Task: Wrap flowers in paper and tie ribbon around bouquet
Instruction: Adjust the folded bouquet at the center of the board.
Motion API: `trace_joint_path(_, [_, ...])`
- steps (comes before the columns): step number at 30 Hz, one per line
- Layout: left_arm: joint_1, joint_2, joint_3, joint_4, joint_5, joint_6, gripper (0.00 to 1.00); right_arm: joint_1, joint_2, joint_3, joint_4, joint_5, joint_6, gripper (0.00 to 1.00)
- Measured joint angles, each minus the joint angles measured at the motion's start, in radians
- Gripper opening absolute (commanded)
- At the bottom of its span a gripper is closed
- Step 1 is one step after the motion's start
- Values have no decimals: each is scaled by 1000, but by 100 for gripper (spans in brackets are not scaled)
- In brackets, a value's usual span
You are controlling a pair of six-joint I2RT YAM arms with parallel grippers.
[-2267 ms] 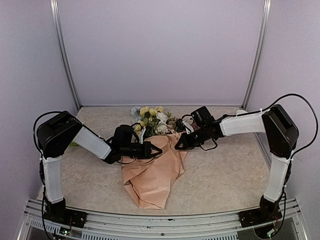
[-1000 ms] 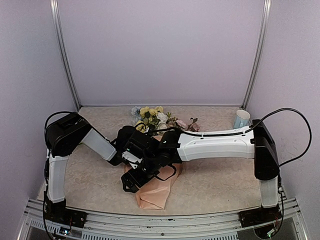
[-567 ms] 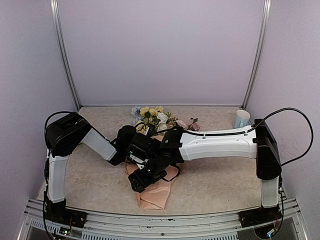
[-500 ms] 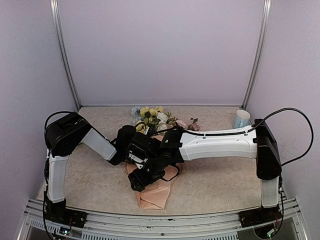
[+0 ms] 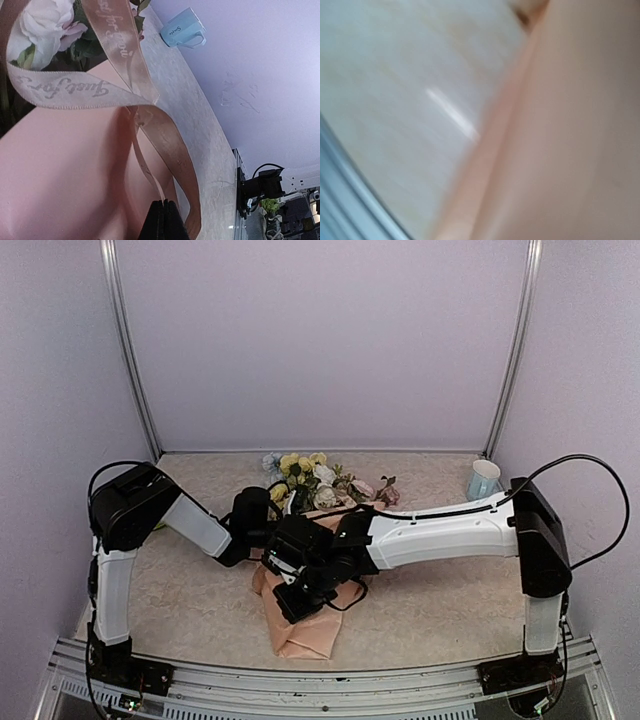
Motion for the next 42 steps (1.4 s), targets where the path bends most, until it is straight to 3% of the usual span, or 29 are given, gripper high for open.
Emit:
trace_joint_path(8, [13, -127, 89, -189, -8, 112, 0, -87, -195, -441, 184, -85, 126, 0])
trace_joint_path(16, [6, -404, 129, -450, -89, 292, 0, -151, -303, -653, 414, -170, 211, 0])
trace_joint_path(23, [-72, -582, 31, -685, -235, 412, 0, -164, -401, -748, 532, -178, 273, 0])
trace_joint_path(27, [-109, -549, -18, -749, -271, 423, 0, -187, -422, -810, 599, -198, 310, 0])
trace_joint_path(32, [-153, -360, 6, -794, -307, 443, 0, -198, -422, -834, 622, -225, 330, 1])
trace_joint_path(35, [-192, -269, 29, -801, -324, 452, 0, -205, -426, -843, 642, -237, 335, 23])
trace_joint_path(42, [-211, -251, 59, -786, -325, 463, 0, -322, -461, -884, 657, -264, 287, 34])
